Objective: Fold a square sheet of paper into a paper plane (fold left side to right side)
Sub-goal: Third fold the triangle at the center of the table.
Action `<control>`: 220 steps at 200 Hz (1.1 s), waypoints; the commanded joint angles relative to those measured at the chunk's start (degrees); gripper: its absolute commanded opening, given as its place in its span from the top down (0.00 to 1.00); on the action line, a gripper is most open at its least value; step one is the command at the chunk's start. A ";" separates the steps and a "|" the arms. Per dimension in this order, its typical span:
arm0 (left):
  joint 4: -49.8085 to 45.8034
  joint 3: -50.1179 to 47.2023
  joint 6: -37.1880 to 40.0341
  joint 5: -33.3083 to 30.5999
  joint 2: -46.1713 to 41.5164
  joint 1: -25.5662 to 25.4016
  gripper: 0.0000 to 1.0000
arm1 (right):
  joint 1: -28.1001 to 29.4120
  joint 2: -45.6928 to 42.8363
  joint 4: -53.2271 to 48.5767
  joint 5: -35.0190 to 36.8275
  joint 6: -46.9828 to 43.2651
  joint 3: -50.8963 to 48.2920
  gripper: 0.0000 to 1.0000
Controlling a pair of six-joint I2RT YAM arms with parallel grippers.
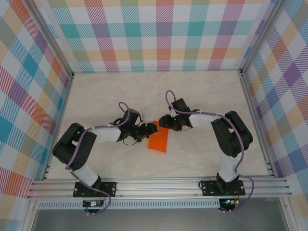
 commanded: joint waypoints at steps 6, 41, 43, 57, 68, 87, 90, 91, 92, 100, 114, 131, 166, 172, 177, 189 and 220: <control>0.51 1.51 -0.76 0.40 0.97 -1.24 0.32 | 0.25 -0.25 0.21 -0.12 -1.78 0.83 0.45; -0.75 2.41 -0.59 -0.60 1.61 -2.14 0.52 | 0.28 -0.36 -0.47 -0.10 -2.96 1.72 0.44; -0.85 2.30 -0.62 -0.66 1.61 -2.14 0.52 | 0.32 -0.50 -0.67 -0.01 -3.11 1.84 0.44; -1.66 2.15 -0.45 -1.38 1.34 -2.22 0.57 | 0.26 -0.95 -1.98 0.75 -4.10 2.66 0.44; -1.96 1.82 -0.29 -1.83 1.18 -2.29 0.61 | 0.32 -1.42 -3.14 1.44 -5.03 3.39 0.43; -2.05 1.48 -0.50 -2.21 1.16 -2.42 0.69 | 0.33 -2.49 -5.02 2.98 -6.70 4.29 0.42; -2.09 1.49 -0.53 -2.21 1.17 -2.52 0.70 | 0.31 -2.78 -5.21 3.29 -6.94 4.29 0.42; -2.12 1.47 -0.54 -2.21 1.17 -2.55 0.71 | 0.24 -2.91 -5.31 3.37 -7.02 4.27 0.42; -2.13 1.46 -0.54 -2.25 1.17 -2.56 0.71 | 0.21 -3.01 -5.35 3.54 -7.06 4.26 0.42; -2.30 1.53 -0.48 -2.38 1.22 -2.70 0.73 | 0.26 -4.29 -5.70 4.37 -7.68 4.05 0.42; -2.41 1.46 -0.42 -2.47 1.39 -2.99 0.78 | 0.27 -7.13 -6.29 5.71 -8.76 3.26 0.40; -2.50 1.45 -0.76 -2.64 1.55 -3.15 0.85 | 0.75 -11.72 -6.72 7.24 -10.23 1.03 0.39; -3.07 1.65 -1.68 -3.20 0.72 -3.71 0.94 | 8.34 -22.24 -8.22 14.29 -15.47 -5.64 0.34; -3.38 1.79 -1.72 -3.30 0.56 -3.79 0.95 | 10.39 -24.35 -7.92 16.17 -15.91 -7.54 0.32; -3.61 1.86 -1.89 -3.42 0.48 -3.89 0.95 | 12.13 -25.85 -7.34 17.77 -16.18 -8.98 0.31; -3.98 2.27 -2.02 -3.57 0.38 -4.06 0.96 | 16.60 -29.58 -5.59 21.66 -16.70 -13.41 0.29; -4.49 2.95 -2.30 -3.07 0.47 -4.42 0.97 | 28.45 -34.88 -0.87 32.29 -19.26 -21.76 0.25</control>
